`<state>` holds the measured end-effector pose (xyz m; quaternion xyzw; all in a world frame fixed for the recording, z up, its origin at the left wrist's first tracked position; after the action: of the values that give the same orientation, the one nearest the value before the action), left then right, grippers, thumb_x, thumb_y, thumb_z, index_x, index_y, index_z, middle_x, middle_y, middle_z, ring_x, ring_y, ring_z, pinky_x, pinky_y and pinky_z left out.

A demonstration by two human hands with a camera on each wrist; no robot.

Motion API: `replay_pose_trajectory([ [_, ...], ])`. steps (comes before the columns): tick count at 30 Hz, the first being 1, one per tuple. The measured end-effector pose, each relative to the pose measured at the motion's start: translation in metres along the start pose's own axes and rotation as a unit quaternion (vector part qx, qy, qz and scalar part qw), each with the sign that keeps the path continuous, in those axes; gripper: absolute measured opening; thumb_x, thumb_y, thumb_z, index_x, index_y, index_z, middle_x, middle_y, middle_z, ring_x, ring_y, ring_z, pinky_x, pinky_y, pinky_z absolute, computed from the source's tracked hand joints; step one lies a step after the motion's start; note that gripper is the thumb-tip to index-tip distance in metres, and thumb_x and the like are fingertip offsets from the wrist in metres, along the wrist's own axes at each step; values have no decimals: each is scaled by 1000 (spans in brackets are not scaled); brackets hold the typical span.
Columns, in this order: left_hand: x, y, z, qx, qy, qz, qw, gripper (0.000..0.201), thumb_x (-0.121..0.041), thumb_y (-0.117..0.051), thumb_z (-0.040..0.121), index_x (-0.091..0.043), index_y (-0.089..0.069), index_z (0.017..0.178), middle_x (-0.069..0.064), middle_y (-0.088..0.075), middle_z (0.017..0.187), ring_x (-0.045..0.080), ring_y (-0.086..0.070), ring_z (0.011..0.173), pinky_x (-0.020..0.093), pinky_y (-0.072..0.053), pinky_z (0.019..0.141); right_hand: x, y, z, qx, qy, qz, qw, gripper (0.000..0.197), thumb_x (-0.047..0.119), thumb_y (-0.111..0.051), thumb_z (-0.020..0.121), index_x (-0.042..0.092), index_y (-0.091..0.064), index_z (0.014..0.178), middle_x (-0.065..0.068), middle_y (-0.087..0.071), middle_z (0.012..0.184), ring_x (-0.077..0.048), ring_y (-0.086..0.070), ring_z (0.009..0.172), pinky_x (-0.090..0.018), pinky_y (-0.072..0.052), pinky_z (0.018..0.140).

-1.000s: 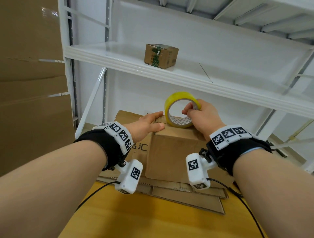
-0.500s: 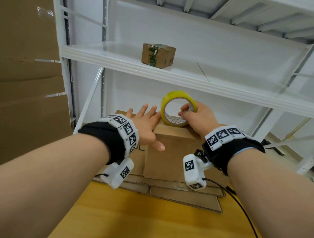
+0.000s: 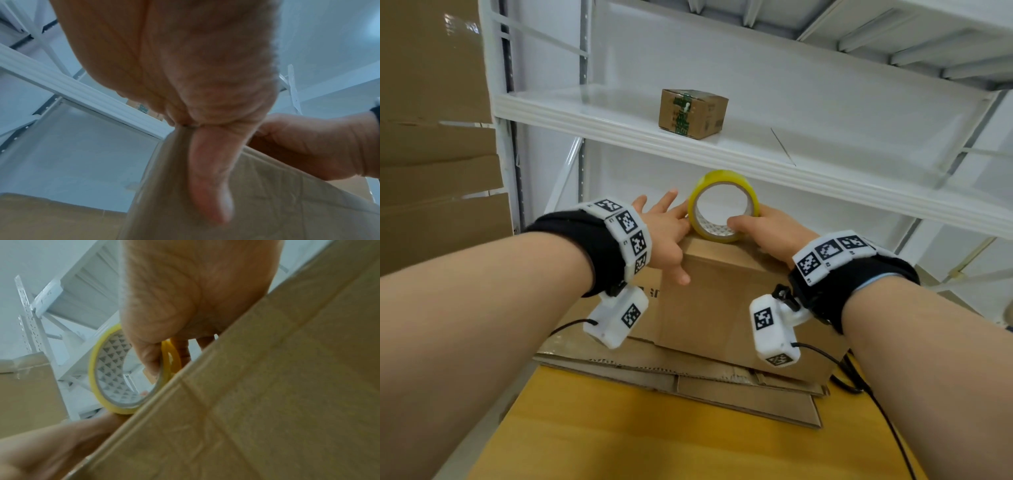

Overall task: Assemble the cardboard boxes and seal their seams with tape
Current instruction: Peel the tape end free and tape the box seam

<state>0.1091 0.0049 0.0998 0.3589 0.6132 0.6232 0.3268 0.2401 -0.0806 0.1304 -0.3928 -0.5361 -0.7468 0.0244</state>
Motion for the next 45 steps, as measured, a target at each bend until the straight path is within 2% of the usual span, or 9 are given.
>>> replay_pose_trajectory([
  [6, 6, -14, -7, 69, 39, -68, 994, 103, -39, -69, 83, -26, 5, 153, -8, 11, 160, 25, 16, 147, 57, -5, 117, 5, -12, 0, 40, 9, -19, 999, 49, 61, -64, 85, 30, -60, 123, 5, -62, 120, -19, -58, 110, -37, -44, 102],
  [11, -14, -2, -21, 58, 11, -133, 989, 93, -66, -51, 84, -35, 4, 152, -8, 9, 161, 16, 15, 146, 43, 12, 114, -8, -7, -1, 17, 3, 72, 997, 37, 61, -78, 70, 35, -66, 93, 4, -71, 97, -19, -68, 91, -44, -55, 91],
  [15, -8, -8, -19, 34, 28, -64, 997, 98, -76, -40, 81, -28, 3, 153, -2, 3, 162, 22, 12, 147, 46, 7, 115, -10, 5, -4, -15, 0, 64, 998, 30, 48, -74, 71, 26, -64, 90, -2, -68, 90, -26, -67, 87, -44, -54, 81],
  [19, -2, -11, -15, 22, 39, -38, 998, 105, -80, -39, 77, -19, 1, 153, -1, -1, 162, 27, 9, 148, 52, -1, 116, -28, 27, -9, -37, -25, 75, 996, 40, 39, -69, 57, 13, -59, 87, -6, -60, 79, -25, -56, 75, -40, -41, 64],
  [24, -4, -11, -11, 26, 42, 3, 999, 112, -87, -32, 70, -22, 3, 153, -5, 4, 161, 25, 12, 147, 59, -2, 114, -41, 37, -17, -52, -27, 97, 994, 33, 35, -66, 57, 14, -60, 81, -8, -61, 81, -25, -56, 77, -49, -50, 82],
  [30, -38, -5, -5, 45, 4, 31, 998, 105, -85, -28, 75, -23, 6, 154, 0, 8, 161, 25, 11, 148, 57, -2, 117, -34, 20, -19, -20, -8, 113, 993, 23, 35, -65, 60, 26, -58, 80, -6, -67, 87, -25, -61, 84, -42, -47, 75],
  [35, -47, -7, -2, 25, -38, -68, 997, 101, -74, -44, 79, -24, 1, 154, 4, 2, 161, 27, 0, 148, 45, -8, 118, -34, 17, -16, 33, -11, 90, 995, 38, 48, -76, 62, 27, -66, 92, -2, -69, 96, -25, -65, 96, -48, -56, 87],
  [41, -30, -4, 3, 38, -29, -25, 999, 100, -73, -46, 79, -26, 1, 154, -3, 2, 161, 21, 0, 149, 55, -8, 117, -29, 15, -22, 54, -9, 53, 997, 41, 54, -67, 85, 30, -66, 118, 3, -67, 114, -17, -63, 104, -40, -50, 98],
  [45, -27, 10, 4, 73, -27, -84, 993, 95, -59, -58, 83, -25, -4, 153, 1, -10, 160, 22, -14, 146, 39, -15, 117, -22, 13, -20, 29, 6, 41, 999, 42, 58, -67, 82, 34, -64, 116, 7, -65, 114, -17, -61, 104, -38, -49, 97],
])
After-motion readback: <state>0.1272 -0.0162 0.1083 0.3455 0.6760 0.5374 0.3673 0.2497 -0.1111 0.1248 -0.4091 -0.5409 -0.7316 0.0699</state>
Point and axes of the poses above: each hand's wrist, its own z-axis towards the middle knuckle, its own y-axis out of the back of the hand, x = y × z, the point moved 9 cm from there along z, towards the middle knuckle
